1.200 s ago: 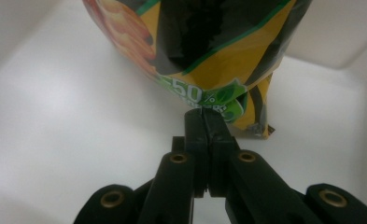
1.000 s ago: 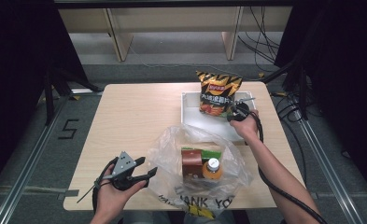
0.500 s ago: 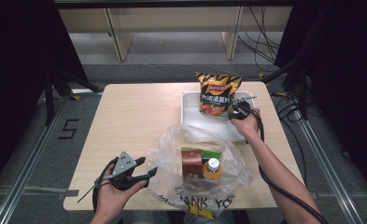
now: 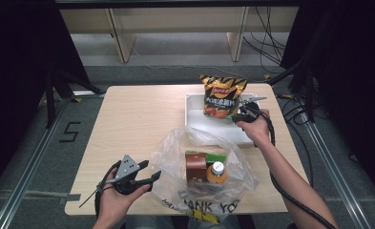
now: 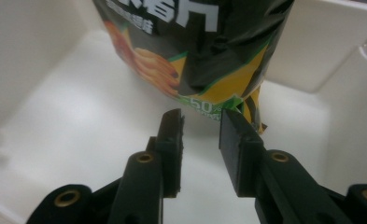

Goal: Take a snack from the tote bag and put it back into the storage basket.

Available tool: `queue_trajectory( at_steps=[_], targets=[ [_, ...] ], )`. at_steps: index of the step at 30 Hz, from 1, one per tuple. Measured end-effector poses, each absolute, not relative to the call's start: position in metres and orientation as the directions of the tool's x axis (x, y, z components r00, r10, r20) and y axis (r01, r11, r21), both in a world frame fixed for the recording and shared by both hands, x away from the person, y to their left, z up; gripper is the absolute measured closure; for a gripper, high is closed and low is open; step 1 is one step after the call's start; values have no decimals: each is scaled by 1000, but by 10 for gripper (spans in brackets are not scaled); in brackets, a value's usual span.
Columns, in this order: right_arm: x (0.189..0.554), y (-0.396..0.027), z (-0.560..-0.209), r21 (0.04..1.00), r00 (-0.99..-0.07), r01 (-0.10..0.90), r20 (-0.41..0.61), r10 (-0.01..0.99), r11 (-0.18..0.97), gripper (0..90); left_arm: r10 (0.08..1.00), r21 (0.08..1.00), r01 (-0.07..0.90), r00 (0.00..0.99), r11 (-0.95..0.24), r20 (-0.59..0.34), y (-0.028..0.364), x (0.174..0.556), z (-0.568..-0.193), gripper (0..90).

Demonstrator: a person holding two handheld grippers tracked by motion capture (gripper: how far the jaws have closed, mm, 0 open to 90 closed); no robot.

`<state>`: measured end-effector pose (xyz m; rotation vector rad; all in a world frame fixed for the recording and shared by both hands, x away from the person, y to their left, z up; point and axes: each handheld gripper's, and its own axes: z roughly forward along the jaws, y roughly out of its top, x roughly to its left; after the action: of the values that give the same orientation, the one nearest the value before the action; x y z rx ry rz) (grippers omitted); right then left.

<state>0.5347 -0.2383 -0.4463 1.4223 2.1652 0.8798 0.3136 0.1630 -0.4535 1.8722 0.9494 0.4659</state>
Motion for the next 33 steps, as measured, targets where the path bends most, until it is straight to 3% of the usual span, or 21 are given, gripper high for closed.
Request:
queue_trajectory(
  at_steps=[5,9,12,14,18,19,20,25,26,30,32,33],
  targets=[
    [520,-243,-431,707,-435,648,41,899,282,668,771,878,404,634,-256,-67,162,314,-453,398],
    [511,-247,-425,744,-464,595,10,886,304,645,770,880,402,635,-253,-69,162,315,-454,398],
    [502,-247,-419,732,-472,615,43,881,294,631,776,877,411,626,-249,-73,162,314,-454,398],
    [501,-249,-419,764,-517,554,4,856,331,626,776,876,412,627,-250,-73,162,314,-454,398],
    [489,-246,-411,754,-527,573,38,849,321,611,770,877,402,635,-265,-59,162,315,-454,398],
    [490,-247,-412,779,-555,525,10,832,342,607,776,875,415,626,-249,-76,161,314,-455,398],
    [483,-245,-407,746,-540,583,59,840,322,605,771,876,410,633,-254,-72,161,315,-455,397],
    [474,-248,-404,767,-601,515,7,799,381,588,772,874,415,630,-252,-77,161,314,-455,397],
    [471,-245,-404,779,-587,529,50,808,337,587,772,874,415,631,-252,-77,161,314,-455,397],
    [462,-245,-400,787,-610,507,39,792,351,585,765,875,410,640,-258,-74,160,314,-456,397],
    [456,-242,-397,791,-592,530,88,801,305,585,770,875,410,634,-258,-71,160,314,-455,397],
    [455,-245,-394,782,-619,515,56,783,351,585,772,875,415,631,-248,-80,160,314,-455,397]
  ],
)
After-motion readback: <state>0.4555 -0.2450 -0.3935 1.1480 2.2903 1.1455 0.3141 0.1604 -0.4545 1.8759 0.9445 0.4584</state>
